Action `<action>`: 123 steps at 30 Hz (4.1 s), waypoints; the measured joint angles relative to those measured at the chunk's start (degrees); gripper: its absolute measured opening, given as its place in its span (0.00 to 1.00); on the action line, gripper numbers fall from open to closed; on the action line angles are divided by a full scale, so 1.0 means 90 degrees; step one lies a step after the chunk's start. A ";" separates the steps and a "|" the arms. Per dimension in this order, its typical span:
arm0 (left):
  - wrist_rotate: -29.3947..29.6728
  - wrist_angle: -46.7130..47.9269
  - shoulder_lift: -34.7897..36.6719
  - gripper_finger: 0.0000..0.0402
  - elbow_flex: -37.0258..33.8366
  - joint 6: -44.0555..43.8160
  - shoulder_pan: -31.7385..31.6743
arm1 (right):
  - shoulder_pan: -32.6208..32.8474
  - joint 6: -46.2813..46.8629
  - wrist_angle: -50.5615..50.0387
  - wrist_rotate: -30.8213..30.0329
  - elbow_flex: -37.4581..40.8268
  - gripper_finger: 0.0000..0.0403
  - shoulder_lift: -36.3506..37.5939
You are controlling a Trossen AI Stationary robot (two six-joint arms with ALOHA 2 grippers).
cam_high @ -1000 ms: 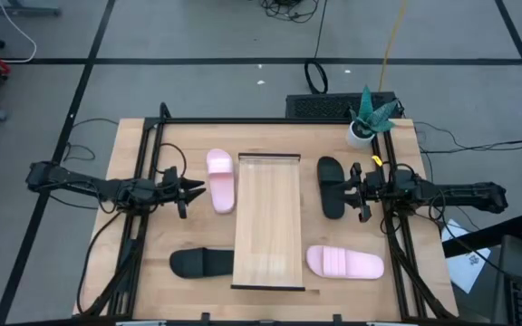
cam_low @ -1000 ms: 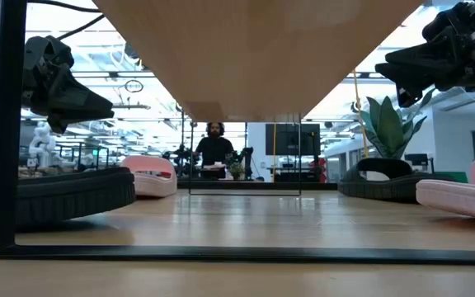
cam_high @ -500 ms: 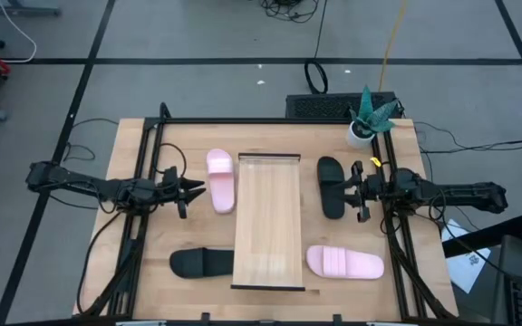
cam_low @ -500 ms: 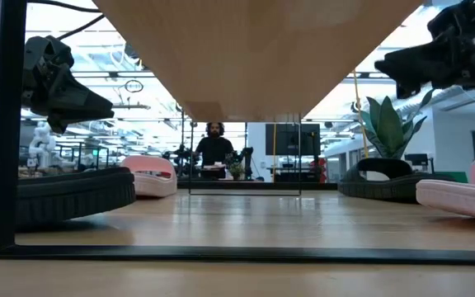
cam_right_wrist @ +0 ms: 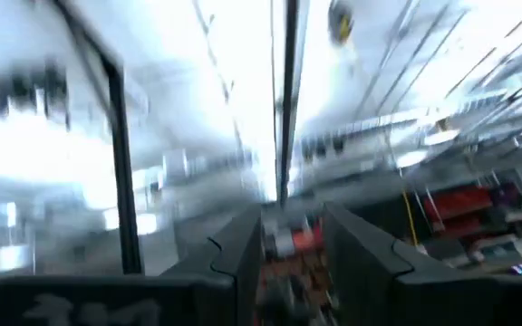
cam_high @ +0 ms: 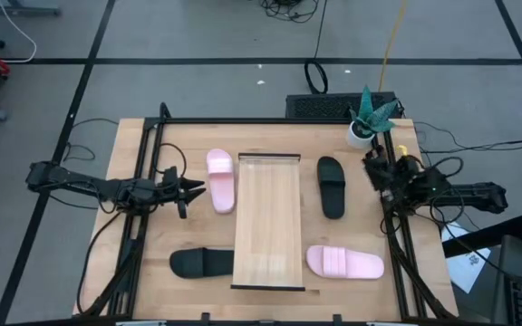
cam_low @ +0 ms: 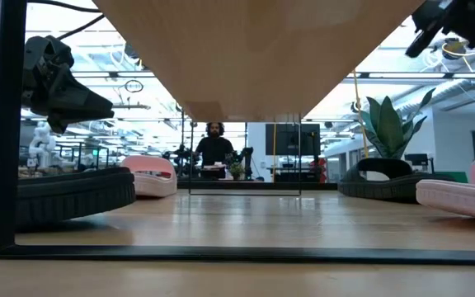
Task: Pick and place slides into the shelf
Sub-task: Put the bottom black slides on the shelf
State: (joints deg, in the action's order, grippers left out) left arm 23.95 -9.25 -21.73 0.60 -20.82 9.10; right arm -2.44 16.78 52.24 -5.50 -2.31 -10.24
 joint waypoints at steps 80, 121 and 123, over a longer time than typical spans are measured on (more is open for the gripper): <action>0.1515 0.4203 -0.5842 0.30 0.3847 -1.3522 0.6848 | 0.0000 0.1061 0.2018 -0.0421 -0.0007 0.27 -0.0002; 0.1758 0.3484 -0.6931 0.30 0.3849 -1.3432 0.6407 | 0.0000 0.1062 0.2037 -0.0414 -0.0010 0.27 -0.0002; 0.1875 0.3459 -0.6936 0.30 0.3849 -1.3429 0.6409 | 0.0000 0.1064 0.2034 -0.0413 -0.0010 0.27 -0.0002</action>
State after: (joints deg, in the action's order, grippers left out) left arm 40.82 21.89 -84.16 35.24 -141.68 66.78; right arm -2.44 26.35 70.54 -9.21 -2.39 -10.26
